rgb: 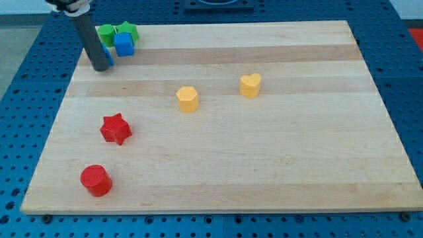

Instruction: Place the red circle close to the bottom right of the yellow hexagon

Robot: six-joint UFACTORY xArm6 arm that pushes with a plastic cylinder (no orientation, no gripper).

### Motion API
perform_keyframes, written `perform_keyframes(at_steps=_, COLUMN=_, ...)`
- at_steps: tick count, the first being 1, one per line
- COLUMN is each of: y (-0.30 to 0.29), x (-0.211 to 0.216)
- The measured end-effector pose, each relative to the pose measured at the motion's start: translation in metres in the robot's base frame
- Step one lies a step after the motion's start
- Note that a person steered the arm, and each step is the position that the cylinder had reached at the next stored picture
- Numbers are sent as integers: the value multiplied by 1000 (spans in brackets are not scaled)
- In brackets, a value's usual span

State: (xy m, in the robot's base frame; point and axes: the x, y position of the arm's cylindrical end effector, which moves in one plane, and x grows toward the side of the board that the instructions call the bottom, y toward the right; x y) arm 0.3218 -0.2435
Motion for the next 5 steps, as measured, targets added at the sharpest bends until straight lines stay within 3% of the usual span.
perform_keyframes(at_steps=2, y=0, x=-30)
perform_keyframes(at_steps=5, y=-61, x=-8)
